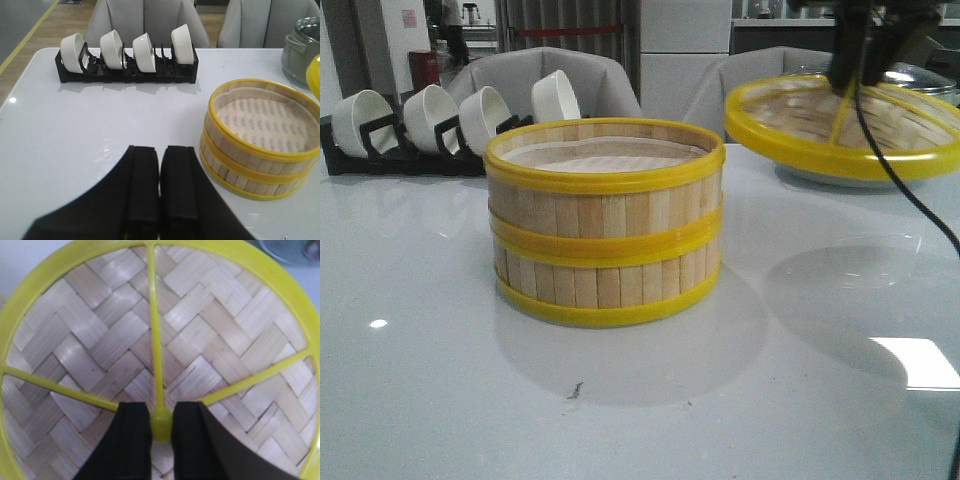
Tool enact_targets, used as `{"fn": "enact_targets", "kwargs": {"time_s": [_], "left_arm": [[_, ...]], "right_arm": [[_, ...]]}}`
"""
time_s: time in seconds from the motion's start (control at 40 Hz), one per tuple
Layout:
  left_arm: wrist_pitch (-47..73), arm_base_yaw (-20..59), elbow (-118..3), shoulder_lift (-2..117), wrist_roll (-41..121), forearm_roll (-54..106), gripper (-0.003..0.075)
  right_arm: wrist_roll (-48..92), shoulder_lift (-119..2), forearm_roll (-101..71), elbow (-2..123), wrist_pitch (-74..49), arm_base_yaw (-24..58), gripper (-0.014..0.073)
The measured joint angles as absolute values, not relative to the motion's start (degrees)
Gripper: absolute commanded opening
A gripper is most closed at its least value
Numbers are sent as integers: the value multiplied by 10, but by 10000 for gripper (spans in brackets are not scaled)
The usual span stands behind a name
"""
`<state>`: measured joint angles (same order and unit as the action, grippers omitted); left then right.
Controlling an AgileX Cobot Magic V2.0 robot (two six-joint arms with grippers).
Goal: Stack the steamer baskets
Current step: 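Lift the lid with the right gripper and carry it over the stack, then lower the lid onto the top basket and open the right gripper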
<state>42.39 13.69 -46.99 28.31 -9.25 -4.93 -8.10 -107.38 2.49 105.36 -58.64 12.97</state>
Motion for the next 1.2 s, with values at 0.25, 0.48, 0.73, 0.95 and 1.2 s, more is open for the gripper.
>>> {"fn": "enact_targets", "kwargs": {"time_s": [0.25, 0.48, 0.73, 0.95, 1.2], "left_arm": [[424, 137, -470, 283, -93, -49, 85], [424, 137, -470, 283, -93, -49, 85], [424, 137, -470, 283, -93, -49, 85], [424, 137, -470, 283, -93, -49, 85], [424, 137, -470, 283, -93, -49, 85]], "right_arm": [[-68, -1114, 4, 1151, -610, 234, 56], [-65, -1195, 0, 1229, -634, 295, 56], [-63, -1236, -4, 1271, -635, 316, 56], [-63, -1241, -4, 1274, -628, 316, 56], [-63, -1241, -4, 1274, -626, 316, 56]]}}
